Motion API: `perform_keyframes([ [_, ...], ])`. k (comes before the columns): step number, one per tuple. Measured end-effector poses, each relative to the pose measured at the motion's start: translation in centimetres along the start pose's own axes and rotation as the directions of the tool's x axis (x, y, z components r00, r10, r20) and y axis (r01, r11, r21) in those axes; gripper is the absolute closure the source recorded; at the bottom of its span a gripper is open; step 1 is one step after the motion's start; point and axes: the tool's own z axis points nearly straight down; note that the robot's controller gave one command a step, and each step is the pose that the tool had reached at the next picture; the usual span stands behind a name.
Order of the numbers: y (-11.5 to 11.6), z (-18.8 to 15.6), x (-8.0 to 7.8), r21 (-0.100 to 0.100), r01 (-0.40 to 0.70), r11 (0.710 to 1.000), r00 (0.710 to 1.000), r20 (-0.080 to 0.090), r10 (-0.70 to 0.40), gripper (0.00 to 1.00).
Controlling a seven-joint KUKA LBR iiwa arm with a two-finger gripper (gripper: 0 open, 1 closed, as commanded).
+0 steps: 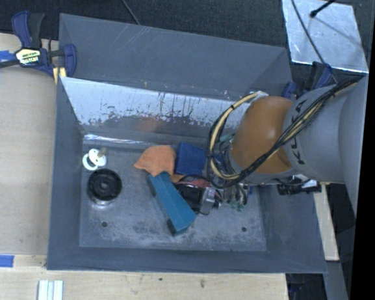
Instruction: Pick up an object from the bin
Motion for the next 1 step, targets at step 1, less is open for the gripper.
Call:
perform_keyframes([
  [1, 0.0, 0.0, 0.0, 0.0, 0.001, 1.0, 1.0, 0.0, -0.001, 1.0],
])
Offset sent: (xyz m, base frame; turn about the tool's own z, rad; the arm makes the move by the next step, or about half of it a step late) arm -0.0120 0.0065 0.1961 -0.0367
